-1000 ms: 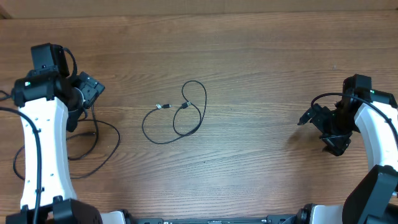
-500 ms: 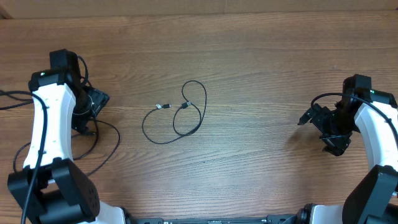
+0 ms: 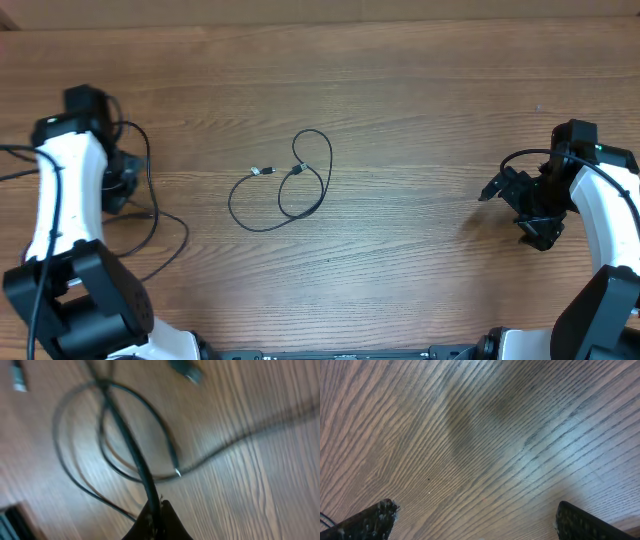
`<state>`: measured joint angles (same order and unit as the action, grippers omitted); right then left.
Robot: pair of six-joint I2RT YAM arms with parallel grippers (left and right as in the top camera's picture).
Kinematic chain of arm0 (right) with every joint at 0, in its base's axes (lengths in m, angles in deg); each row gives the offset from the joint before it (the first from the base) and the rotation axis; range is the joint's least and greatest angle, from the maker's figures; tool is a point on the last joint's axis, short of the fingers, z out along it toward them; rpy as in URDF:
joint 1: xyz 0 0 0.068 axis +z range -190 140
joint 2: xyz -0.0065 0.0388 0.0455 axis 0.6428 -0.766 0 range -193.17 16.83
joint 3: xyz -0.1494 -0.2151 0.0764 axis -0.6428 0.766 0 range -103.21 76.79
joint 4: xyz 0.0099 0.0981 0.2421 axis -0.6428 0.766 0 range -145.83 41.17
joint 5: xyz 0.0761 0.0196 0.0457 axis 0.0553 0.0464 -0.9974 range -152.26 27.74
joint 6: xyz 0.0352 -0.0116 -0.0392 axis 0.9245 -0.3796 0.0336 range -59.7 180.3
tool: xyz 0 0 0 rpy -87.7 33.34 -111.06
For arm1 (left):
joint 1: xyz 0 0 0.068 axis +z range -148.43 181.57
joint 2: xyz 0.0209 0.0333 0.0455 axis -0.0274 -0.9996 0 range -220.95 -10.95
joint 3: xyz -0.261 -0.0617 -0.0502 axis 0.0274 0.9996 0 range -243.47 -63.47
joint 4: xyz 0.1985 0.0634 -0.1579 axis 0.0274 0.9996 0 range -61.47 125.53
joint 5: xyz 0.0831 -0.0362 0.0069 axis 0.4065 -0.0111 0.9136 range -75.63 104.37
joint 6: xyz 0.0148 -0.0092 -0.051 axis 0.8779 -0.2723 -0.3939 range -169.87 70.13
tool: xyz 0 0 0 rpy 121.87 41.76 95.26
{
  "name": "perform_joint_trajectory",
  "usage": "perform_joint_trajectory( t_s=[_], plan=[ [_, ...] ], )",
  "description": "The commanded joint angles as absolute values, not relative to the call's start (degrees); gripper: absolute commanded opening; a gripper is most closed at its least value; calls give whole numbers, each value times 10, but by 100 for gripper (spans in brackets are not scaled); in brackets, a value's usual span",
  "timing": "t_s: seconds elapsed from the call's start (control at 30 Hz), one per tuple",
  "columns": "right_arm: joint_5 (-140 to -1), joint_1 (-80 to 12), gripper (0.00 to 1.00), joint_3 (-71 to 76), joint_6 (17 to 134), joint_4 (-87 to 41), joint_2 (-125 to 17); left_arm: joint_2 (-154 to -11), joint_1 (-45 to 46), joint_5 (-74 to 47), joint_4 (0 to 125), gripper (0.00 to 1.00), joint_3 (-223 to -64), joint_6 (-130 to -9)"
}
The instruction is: Untangle cables
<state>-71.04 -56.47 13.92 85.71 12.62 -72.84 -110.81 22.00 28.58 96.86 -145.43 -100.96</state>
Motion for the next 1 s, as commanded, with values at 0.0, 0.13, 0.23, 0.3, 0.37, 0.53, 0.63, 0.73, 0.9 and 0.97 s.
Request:
perform_joint_trajectory(
  t_s=[0.0, 0.13, 0.23, 0.3, 0.37, 0.53, 0.63, 0.73, 0.9, 0.97],
  plan=[
    [-713, -566, 100, 143, 853, 124, -730, -1109, 286, 293, 985, 4, -1526, -1012],
    [-714, -566, 100, 143, 853, 120, -730, -1109, 366, 266, 1020, 4, -1616, -1008],
    [-714, -566, 100, 143, 854, 119, -730, -1109, 422, 238, 1042, 4, -1674, -1008],
    [-714, -566, 100, 143, 854, 119, -730, -1109, 454, 216, 1053, 4, -1702, -1008],
    [-714, -566, 100, 143, 855, 119, -730, -1109, 479, 198, 1061, 4, -1719, -1009],
    [-714, -566, 100, 143, 855, 120, -730, -1108, 522, 158, 1065, 4, -1725, -1009],
    [-714, -566, 100, 143, 855, 120, -730, -1108, 538, 112, 1060, 4, -1725, -1009],
    [-714, -566, 100, 143, 855, 120, -730, -1108, 545, 69, 1055, 4, -1725, -1005],
    [-714, -566, 100, 143, 855, 120, -730, -1108, 544, 54, 1044, 4, -1725, -987],
    [-714, -566, 100, 143, 855, 120, -730, -1108, 544, 53, 1034, 4, -1725, -987]
  ],
)
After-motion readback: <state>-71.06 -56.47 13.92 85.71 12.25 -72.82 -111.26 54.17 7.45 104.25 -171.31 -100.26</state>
